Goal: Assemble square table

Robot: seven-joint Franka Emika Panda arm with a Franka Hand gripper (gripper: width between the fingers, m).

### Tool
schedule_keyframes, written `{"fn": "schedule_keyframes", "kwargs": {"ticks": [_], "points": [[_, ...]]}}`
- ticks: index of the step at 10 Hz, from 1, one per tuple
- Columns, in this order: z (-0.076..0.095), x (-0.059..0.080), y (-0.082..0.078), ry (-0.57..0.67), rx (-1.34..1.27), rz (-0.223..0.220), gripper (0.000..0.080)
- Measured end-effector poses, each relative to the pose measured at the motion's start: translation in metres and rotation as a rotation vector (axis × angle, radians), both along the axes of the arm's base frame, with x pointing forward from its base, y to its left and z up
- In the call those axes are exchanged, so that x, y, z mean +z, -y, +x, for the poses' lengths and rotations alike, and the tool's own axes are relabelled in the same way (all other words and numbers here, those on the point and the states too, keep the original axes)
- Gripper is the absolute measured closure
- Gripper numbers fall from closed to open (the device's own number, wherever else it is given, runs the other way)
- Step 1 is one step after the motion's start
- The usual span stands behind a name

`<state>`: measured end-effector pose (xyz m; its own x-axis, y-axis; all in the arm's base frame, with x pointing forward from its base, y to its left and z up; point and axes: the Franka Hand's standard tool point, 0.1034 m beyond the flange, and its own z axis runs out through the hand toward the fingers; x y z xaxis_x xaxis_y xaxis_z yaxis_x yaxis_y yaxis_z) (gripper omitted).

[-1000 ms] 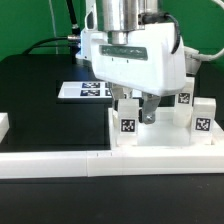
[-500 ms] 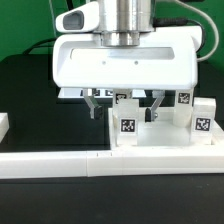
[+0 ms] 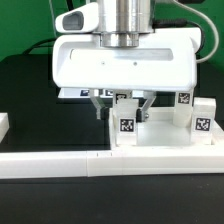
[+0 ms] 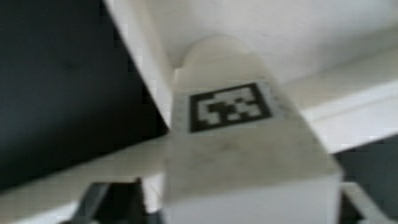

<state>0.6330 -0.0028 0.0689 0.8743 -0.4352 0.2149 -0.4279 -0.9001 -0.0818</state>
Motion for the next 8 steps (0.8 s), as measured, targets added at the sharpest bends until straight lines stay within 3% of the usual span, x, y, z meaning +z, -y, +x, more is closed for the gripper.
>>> {"fn": "schedule_keyframes", "kwargs": {"ticks": [1,4,8], "points": [[-0.0001,-0.0002,0.0,0.001,-0.048,0.012,0.0515],[-0.0012,-0.0005,0.0027,0.001,-0.306,0.069,0.0512],[-0.0084,-0.0004,0.0018,-0.118,-0.964,0.195,0.0511]]}}
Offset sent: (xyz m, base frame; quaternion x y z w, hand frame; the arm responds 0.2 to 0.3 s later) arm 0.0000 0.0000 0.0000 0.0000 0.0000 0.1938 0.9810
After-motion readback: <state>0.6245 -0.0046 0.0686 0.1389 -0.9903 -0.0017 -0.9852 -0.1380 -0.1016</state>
